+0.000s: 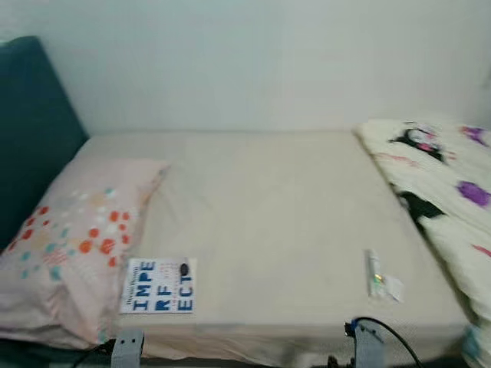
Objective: Clean up the room
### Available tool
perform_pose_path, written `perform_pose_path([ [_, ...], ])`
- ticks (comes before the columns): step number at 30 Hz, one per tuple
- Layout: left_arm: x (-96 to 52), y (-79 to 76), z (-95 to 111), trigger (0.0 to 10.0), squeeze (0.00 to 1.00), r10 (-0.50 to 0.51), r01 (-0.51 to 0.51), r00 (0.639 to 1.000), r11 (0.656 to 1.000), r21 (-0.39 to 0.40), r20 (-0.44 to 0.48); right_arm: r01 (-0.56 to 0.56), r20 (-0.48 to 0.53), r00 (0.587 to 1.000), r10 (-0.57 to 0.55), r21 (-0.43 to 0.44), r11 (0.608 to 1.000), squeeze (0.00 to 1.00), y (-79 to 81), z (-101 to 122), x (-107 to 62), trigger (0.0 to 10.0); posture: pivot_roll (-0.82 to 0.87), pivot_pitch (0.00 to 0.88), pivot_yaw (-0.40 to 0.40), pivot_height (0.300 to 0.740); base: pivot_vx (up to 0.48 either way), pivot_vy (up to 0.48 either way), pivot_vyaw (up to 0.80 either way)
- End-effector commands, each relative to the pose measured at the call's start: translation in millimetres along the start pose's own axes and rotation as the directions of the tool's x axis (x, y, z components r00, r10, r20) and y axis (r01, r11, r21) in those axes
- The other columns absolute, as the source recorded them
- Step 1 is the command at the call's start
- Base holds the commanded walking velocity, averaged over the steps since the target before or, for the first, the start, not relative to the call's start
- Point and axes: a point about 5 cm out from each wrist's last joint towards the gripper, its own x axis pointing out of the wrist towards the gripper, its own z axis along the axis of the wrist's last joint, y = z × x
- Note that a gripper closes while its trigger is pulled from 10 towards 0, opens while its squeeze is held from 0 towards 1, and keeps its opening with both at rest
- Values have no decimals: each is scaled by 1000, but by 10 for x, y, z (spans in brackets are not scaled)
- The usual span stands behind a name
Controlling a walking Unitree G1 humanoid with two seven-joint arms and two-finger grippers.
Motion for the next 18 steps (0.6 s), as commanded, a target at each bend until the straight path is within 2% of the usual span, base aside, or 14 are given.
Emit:
perform_pose_path([
  [1, 0, 2, -16, 10000, 0, 3, -3, 1000, 1000, -10, -13, -6, 16, 1000, 7, -25, 1000, 0, 3, 38, 4, 10000, -71, 61, 28, 740, 0, -454, 0],
  [7, 3, -34, -26, 10000, 0, -10, 10, 1000, 1000, -16, -15, -3, 94, 996, 8, -48, 999, 0, 21, 275, 31, 10000, -81, 69, 31, 740, 0, -472, 0],
  [18, -9, -27, -80, 10000, 0, -14, 14, 1000, 1000, -22, -26, 48, 172, 984, -36, -65, 997, 0, -50, 525, 37, 10000, -87, 79, 28, 740, 0, -471, 0],
])
